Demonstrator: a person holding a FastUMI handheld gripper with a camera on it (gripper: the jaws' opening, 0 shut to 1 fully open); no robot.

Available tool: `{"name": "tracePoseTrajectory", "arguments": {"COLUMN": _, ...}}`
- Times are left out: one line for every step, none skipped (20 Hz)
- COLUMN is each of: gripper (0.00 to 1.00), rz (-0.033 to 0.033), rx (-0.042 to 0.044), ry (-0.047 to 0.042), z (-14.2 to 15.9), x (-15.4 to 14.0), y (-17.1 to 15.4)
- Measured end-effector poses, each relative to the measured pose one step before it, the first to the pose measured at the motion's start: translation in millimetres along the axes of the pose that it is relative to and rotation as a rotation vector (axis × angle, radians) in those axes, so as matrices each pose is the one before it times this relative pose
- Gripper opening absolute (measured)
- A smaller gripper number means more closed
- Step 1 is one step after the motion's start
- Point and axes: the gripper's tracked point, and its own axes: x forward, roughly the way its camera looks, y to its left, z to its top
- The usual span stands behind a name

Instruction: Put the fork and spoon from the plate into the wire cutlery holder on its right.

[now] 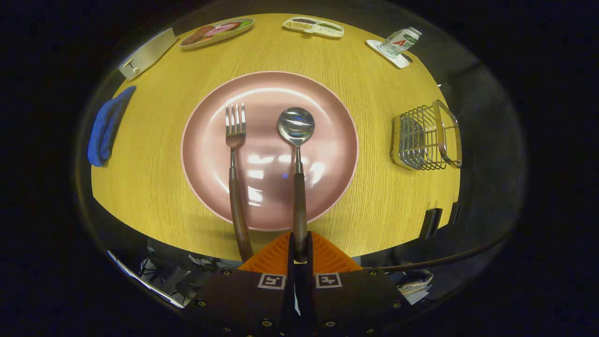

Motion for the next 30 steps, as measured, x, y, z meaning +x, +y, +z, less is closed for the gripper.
{"name": "tracePoseTrajectory", "arguments": {"gripper": 0.09, "rz": -0.00359, "rx": 0.00208, "ry": -0.01592, "z": 3.61, "x": -3.74, "y": -1.18}}
{"name": "tracePoseTrajectory", "arguments": {"gripper": 0.09, "rz": -0.00763, "rx": -0.00516, "ry": -0.01161, "z": 3.72, "x": -5.57, "y": -2.01}}
{"name": "tracePoseTrajectory", "arguments": {"gripper": 0.09, "rz": -0.00758, "rx": -0.00451, "ry": -0.01497, "z": 3.99, "x": -5.13, "y": -1.32}}
{"name": "tracePoseTrajectory", "arguments": {"gripper": 0.09, "rz": -0.00512, "rx": -0.00148, "ry": -0.01493, "z": 5.26, "x": -5.85, "y": -1.04}}
{"name": "tracePoseTrajectory", "arguments": {"gripper": 0.09, "rz": -0.00347, "rx": -0.0014, "ry": -0.01536, "z": 3.44, "x": -6.28, "y": 0.7}}
{"name": "tracePoseTrajectory", "arguments": {"gripper": 0.09, "rz": -0.00682, "rx": -0.00252, "ry": -0.01581, "z": 5.09, "x": -7.47, "y": -0.64}}
{"name": "tracePoseTrajectory", "arguments": {"gripper": 0.09, "rz": -0.00842, "rx": -0.00223, "ry": -0.01588, "z": 5.33, "x": -5.63, "y": -1.21}}
{"name": "tracePoseTrajectory", "arguments": {"gripper": 0.09, "rz": -0.0086, "rx": -0.00446, "ry": -0.01313, "z": 5.48, "x": -7.55, "y": -0.99}}
{"name": "tracePoseTrajectory", "arguments": {"gripper": 0.09, "rz": -0.00932, "rx": -0.00574, "ry": -0.01408, "z": 4.52, "x": -5.61, "y": -0.77}}
{"name": "tracePoseTrajectory", "arguments": {"gripper": 0.09, "rz": -0.01005, "rx": -0.00776, "ry": -0.0113, "z": 5.28, "x": -6.35, "y": -1.21}}
{"name": "tracePoseTrajectory", "arguments": {"gripper": 0.09, "rz": -0.00692, "rx": -0.00608, "ry": -0.01109, "z": 3.57, "x": -5.52, "y": -1.07}}
{"name": "tracePoseTrajectory", "arguments": {"gripper": 0.09, "rz": -0.00666, "rx": -0.00551, "ry": -0.00995, "z": 3.86, "x": -5.72, "y": -1.04}}
{"name": "tracePoseTrajectory", "arguments": {"gripper": 0.09, "rz": -0.00769, "rx": -0.00464, "ry": -0.01245, "z": 4.35, "x": -4.25, "y": -0.76}}
{"name": "tracePoseTrajectory", "arguments": {"gripper": 0.09, "rz": -0.00578, "rx": -0.00113, "ry": -0.00585, "z": 3.28, "x": -5.34, "y": -1.24}}
{"name": "tracePoseTrajectory", "arguments": {"gripper": 0.09, "rz": -0.00556, "rx": -0.0015, "ry": -0.0082, "z": 3.03, "x": -4.66, "y": -0.7}}
{"name": "tracePoseTrajectory", "arguments": {"gripper": 0.09, "rz": -0.0044, "rx": -0.00128, "ry": -0.00806, "z": 3.74, "x": -5.0, "y": -1.36}}
{"name": "tracePoseTrajectory", "arguments": {"gripper": 0.09, "rz": -0.0024, "rx": 0.00173, "ry": -0.00953, "z": 2.83, "x": -3.5, "y": -0.78}}
{"name": "tracePoseTrajectory", "arguments": {"gripper": 0.09, "rz": -0.00188, "rx": 0.0013, "ry": -0.00924, "z": 3.64, "x": -3.14, "y": -1.18}}
{"name": "tracePoseTrajectory", "arguments": {"gripper": 0.09, "rz": -0.00166, "rx": 0.00364, "ry": -0.00857, "z": 2.2, "x": -2.67, "y": -0.94}}
{"name": "tracePoseTrajectory", "arguments": {"gripper": 0.09, "rz": -0.0022, "rx": -0.00031, "ry": -0.00594, "z": 2.63, "x": -3.06, "y": -1.73}}
{"name": "tracePoseTrajectory", "arguments": {"gripper": 0.09, "rz": -0.00441, "rx": 0.00049, "ry": -0.00726, "z": 2.15, "x": -2.66, "y": -2.29}}
{"name": "tracePoseTrajectory", "arguments": {"gripper": 0.09, "rz": -0.00516, "rx": 0.00258, "ry": -0.00484, "z": 2.89, "x": -3.93, "y": -2.42}}
{"name": "tracePoseTrajectory", "arguments": {"gripper": 0.09, "rz": -0.00388, "rx": 0.00601, "ry": -0.00565, "z": 2.02, "x": -3.25, "y": -1.9}}
{"name": "tracePoseTrajectory", "arguments": {"gripper": 0.09, "rz": -0.0012, "rx": 0.00574, "ry": -0.01027, "z": 4.09, "x": -2.52, "y": -1.68}}
{"name": "tracePoseTrajectory", "arguments": {"gripper": 0.09, "rz": -0.00259, "rx": 0.00592, "ry": -0.00981, "z": 3.56, "x": -2.32, "y": -3.15}}
{"name": "tracePoseTrajectory", "arguments": {"gripper": 0.09, "rz": -0.00365, "rx": 0.00087, "ry": -0.01071, "z": 2.94, "x": -4.06, "y": -2.87}}
{"name": "tracePoseTrajectory", "arguments": {"gripper": 0.09, "rz": -0.00679, "rx": 0.00378, "ry": -0.00506, "z": 2.44, "x": -2.69, "y": -3.52}}
{"name": "tracePoseTrajectory", "arguments": {"gripper": 0.09, "rz": -0.00806, "rx": 0.00056, "ry": -0.00827, "z": 3.16, "x": -3.71, "y": -3.74}}
{"name": "tracePoseTrajectory", "arguments": {"gripper": 0.09, "rz": -0.0063, "rx": 0.00492, "ry": -0.00735, "z": 3.68, "x": -2.59, "y": -2.63}}
{"name": "tracePoseTrajectory", "arguments": {"gripper": 0.09, "rz": -0.0033, "rx": 0.00098, "ry": -0.00909, "z": 4.43, "x": -3.53, "y": -3.15}}
